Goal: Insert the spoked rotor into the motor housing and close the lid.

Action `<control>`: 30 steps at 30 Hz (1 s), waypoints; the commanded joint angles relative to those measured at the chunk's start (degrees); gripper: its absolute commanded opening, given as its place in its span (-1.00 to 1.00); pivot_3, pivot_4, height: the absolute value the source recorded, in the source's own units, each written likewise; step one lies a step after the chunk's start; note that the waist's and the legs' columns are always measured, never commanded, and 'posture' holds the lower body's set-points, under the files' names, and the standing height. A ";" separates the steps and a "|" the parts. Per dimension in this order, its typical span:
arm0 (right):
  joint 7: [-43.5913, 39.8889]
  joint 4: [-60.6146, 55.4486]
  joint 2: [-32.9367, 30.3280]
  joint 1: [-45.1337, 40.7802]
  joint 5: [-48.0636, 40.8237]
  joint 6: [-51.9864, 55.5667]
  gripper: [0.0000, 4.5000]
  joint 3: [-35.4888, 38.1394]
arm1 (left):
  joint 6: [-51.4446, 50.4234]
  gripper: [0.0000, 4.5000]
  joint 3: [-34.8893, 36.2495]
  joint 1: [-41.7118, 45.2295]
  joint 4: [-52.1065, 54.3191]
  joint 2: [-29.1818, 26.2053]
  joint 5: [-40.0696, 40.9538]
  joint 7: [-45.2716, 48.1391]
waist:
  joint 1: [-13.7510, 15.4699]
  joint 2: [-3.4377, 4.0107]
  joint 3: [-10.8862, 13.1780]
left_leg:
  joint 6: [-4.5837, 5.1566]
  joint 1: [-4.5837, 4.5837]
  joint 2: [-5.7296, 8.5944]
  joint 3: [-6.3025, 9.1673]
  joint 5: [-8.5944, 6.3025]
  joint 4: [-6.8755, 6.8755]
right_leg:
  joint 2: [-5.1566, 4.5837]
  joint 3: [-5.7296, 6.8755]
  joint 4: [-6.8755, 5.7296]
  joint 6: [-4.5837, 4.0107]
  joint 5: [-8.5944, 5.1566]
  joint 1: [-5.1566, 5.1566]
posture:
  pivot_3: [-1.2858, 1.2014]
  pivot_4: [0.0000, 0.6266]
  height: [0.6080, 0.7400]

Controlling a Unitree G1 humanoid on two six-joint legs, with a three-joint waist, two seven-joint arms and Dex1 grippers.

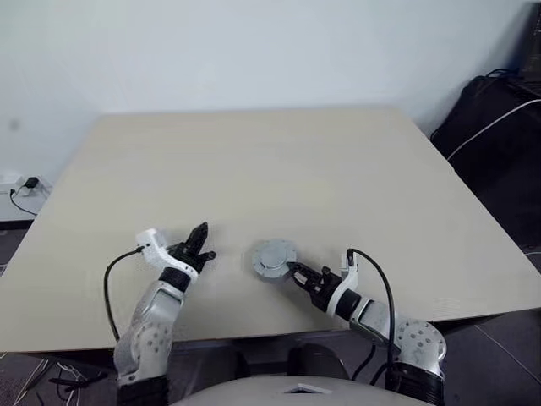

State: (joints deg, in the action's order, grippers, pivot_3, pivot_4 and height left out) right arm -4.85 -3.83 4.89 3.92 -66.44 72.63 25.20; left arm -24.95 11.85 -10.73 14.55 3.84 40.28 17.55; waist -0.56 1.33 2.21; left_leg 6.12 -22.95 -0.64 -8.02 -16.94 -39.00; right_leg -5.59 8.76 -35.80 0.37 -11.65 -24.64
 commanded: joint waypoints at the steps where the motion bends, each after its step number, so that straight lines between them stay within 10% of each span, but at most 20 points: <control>1: -1.10 -2.73 2.74 -1.77 -8.81 -0.28 -0.47 -0.64 | -0.40 -1.00 -1.59 -3.62 3.21 7.07 7.15 -1.59 | -0.03 -0.03 0.14 | 0.01 0.00 0.02 0.00 0.00 0.00 | -0.01 -0.03 0.01 0.04 0.02 0.01 | 0.03 -1.00 1.00; 10: 2.70 -4.19 1.91 -5.34 -22.20 -5.55 -0.47 -3.96 | -8.15 -0.74 -4.31 -7.69 2.68 7.23 31.99 -8.65 | -0.06 -0.22 0.44 | 0.12 -0.05 0.04 0.01 -0.08 0.00 | 0.01 -0.05 0.08 0.13 0.01 0.00 | 0.03 -1.00 1.00; 22: 6.69 -5.36 -3.24 -7.14 -26.65 -10.45 -0.47 -10.32 | -9.08 0.99 -10.49 -8.19 2.35 5.57 44.79 -6.10 | -0.10 -0.22 0.44 | -0.03 -0.05 0.09 -0.06 0.02 -0.01 | 0.03 -0.08 0.09 0.14 0.01 0.03 | 0.03 -1.00 1.00; 30: 9.18 -6.58 -8.30 -6.15 -30.52 -9.24 -0.47 -15.28 | -9.25 0.99 -12.34 -6.95 0.40 5.08 45.68 -4.78 | -0.10 -0.22 0.44 | -0.04 -0.05 0.09 -0.09 0.02 -0.01 | 0.06 -0.10 0.08 0.14 0.01 0.02 | 0.03 -1.00 1.00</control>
State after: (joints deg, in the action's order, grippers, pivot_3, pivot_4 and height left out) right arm 5.25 -6.93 -3.50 -1.33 -92.41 63.05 11.26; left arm -34.21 1.16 -18.76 14.62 3.70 84.55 11.71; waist -0.66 1.10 2.65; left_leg 6.04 -23.01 -0.55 -8.10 -16.89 -39.01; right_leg -5.52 8.67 -35.72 0.51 -11.64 -24.61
